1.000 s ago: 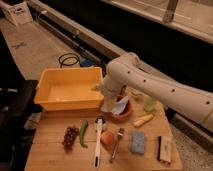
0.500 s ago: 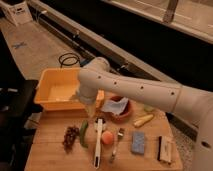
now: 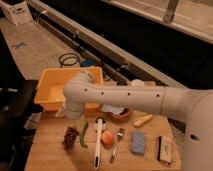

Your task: Place grapes in plastic cup

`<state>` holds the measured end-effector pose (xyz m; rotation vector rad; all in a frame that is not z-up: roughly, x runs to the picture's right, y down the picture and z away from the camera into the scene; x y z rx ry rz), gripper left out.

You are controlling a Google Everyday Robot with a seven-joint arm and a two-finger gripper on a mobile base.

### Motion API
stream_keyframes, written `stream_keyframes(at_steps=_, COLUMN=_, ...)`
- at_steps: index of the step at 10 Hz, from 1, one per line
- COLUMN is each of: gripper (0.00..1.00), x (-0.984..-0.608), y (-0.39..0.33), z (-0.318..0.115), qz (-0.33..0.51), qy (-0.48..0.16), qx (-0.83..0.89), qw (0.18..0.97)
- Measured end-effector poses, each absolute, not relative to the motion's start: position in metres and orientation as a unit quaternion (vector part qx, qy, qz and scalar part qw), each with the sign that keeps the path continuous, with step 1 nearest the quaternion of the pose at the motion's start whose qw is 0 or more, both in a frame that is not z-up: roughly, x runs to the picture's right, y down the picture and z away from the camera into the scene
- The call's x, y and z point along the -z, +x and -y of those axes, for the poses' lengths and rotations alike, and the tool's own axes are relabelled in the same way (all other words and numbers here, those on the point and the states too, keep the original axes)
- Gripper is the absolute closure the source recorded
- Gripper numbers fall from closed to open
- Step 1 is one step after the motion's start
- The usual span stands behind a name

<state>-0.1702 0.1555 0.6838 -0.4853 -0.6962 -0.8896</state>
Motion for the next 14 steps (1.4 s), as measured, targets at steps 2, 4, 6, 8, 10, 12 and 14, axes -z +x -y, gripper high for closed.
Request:
stream_keyframes(at_steps=2, gripper=0.2, x=-0.684, y=-0.17, z=-0.156, qz=0.327, qy=-0.228, qx=0.417, qw=0.817)
stream_keyframes(at_steps=4, gripper=0.2, x=-0.684, y=-0.172, z=-0.155, qz=0.328, qy=-0.228, qx=0.419, qw=0.816)
stream_keyframes(at_steps=6, gripper=0.2, x=-0.689, y=-0.185, z=-0.162, qz=0.342, qy=-0.23, qx=0.429, qw=0.804)
stream_keyframes(at_steps=8, gripper=0.2, x=-0.697, y=-0.215, z=-0.174, qz=0.363, qy=-0.237, qx=0.439, qw=0.787)
stream_keyframes(at_steps=10, gripper=0.2, x=-0.711, y=-0.245, z=-0.197, qz=0.388, qy=-0.255, qx=0.448, qw=0.764)
stream_keyframes(at_steps=12, gripper=0.2, x=-0.725, y=-0.251, z=-0.219, qz=0.397, qy=-0.281, qx=0.447, qw=0.751)
stream_keyframes(at_steps=14, gripper=0.2, x=-0.731, y=-0.235, z=-0.232, qz=0.394, qy=-0.302, qx=0.434, qw=0.752)
